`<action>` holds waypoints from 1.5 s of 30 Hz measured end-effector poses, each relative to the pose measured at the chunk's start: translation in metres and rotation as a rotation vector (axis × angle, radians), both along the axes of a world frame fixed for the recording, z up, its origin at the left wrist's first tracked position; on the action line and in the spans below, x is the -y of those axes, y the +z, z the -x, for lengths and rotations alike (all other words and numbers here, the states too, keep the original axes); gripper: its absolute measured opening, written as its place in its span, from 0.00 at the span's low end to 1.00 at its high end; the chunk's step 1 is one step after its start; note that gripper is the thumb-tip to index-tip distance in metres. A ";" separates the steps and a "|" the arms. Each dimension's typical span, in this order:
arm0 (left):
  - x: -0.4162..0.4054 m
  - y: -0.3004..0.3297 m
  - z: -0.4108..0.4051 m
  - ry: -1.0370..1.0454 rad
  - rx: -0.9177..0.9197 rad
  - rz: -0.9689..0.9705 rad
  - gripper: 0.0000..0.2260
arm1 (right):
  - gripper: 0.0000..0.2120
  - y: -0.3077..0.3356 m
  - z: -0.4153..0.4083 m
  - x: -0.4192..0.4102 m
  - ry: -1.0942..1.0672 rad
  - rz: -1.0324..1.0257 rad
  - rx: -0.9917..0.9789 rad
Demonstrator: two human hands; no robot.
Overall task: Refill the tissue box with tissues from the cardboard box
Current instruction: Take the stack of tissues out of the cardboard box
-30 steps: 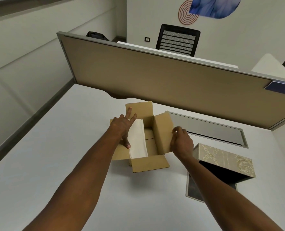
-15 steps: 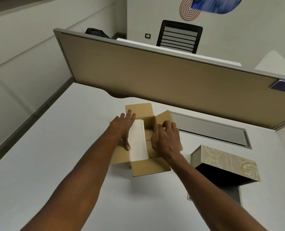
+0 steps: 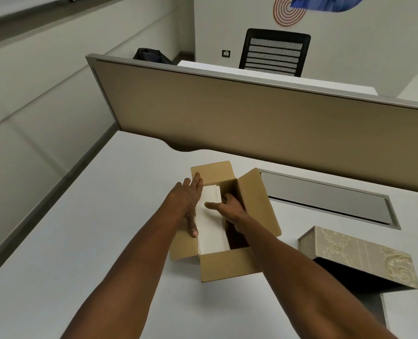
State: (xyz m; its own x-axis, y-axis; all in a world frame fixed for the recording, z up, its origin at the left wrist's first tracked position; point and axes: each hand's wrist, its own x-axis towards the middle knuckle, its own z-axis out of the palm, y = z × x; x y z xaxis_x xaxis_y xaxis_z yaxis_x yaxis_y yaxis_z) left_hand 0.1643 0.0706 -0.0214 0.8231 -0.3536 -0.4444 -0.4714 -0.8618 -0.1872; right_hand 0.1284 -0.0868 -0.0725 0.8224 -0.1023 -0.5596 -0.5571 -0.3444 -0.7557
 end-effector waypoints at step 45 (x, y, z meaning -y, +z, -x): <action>-0.001 -0.003 -0.008 0.042 -0.165 0.042 0.73 | 0.47 -0.014 -0.020 -0.008 -0.133 -0.070 -0.013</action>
State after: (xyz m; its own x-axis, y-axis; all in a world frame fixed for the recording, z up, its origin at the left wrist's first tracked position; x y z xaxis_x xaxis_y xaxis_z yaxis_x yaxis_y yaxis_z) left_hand 0.1720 0.0713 -0.0243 0.7549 -0.3412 -0.5601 -0.4560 -0.8869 -0.0743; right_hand 0.1486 -0.0791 -0.0866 0.7968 -0.1705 -0.5797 -0.6042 -0.2133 -0.7677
